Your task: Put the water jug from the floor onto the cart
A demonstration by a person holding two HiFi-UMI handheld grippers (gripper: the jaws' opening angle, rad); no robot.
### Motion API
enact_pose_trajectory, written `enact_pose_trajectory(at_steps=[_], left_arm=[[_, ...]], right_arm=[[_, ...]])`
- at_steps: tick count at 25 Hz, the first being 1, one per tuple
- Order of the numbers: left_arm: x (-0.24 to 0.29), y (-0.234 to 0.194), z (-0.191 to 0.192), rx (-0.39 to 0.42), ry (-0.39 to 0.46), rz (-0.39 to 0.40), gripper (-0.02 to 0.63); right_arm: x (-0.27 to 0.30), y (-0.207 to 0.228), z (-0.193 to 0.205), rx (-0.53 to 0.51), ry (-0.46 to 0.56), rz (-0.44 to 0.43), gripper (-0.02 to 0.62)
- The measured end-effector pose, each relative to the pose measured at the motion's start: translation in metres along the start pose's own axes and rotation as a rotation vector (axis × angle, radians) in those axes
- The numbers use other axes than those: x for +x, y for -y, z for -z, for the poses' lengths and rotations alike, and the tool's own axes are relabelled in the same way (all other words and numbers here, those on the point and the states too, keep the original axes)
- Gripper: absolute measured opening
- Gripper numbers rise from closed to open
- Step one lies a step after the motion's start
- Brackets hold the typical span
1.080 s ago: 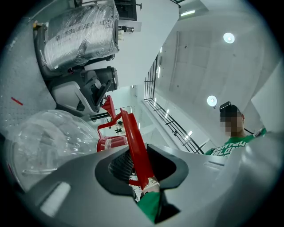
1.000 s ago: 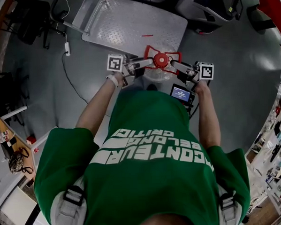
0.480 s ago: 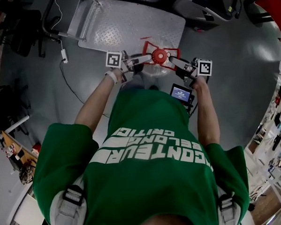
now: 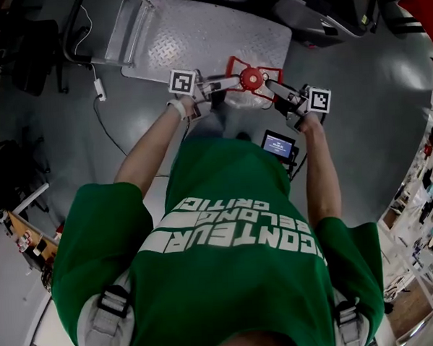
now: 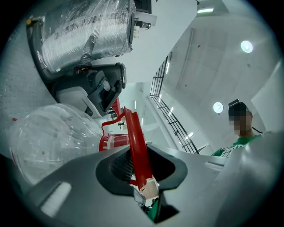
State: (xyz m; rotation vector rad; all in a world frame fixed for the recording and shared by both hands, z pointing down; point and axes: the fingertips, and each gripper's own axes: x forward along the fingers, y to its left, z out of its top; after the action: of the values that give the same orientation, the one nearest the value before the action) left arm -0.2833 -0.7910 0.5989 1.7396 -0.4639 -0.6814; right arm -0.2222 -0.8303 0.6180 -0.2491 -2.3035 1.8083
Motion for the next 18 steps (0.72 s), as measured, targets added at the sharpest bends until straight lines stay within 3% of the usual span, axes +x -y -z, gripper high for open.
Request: enact_pose_trajectory(at_steps=[8, 14, 18], left_arm=[[-0.011, -0.03, -0.042, -0.058, -0.009, 0.005, 0.072], [-0.02, -0.074, -0.06, -0.057, -0.005, -0.114, 0.061], [-0.019, -0.101, -0.067, -0.065, 0.044, -0.172, 0.055]], right_arm=[[0.03, 0.032, -0.029, 0.012, 0.053, 0.046, 0.04], [0.043, 0.066, -0.04, 0.034, 0.041, 0.087, 0.031], [0.042, 0.089, -0.042, 0.068, 0.031, 0.119, 0.028]])
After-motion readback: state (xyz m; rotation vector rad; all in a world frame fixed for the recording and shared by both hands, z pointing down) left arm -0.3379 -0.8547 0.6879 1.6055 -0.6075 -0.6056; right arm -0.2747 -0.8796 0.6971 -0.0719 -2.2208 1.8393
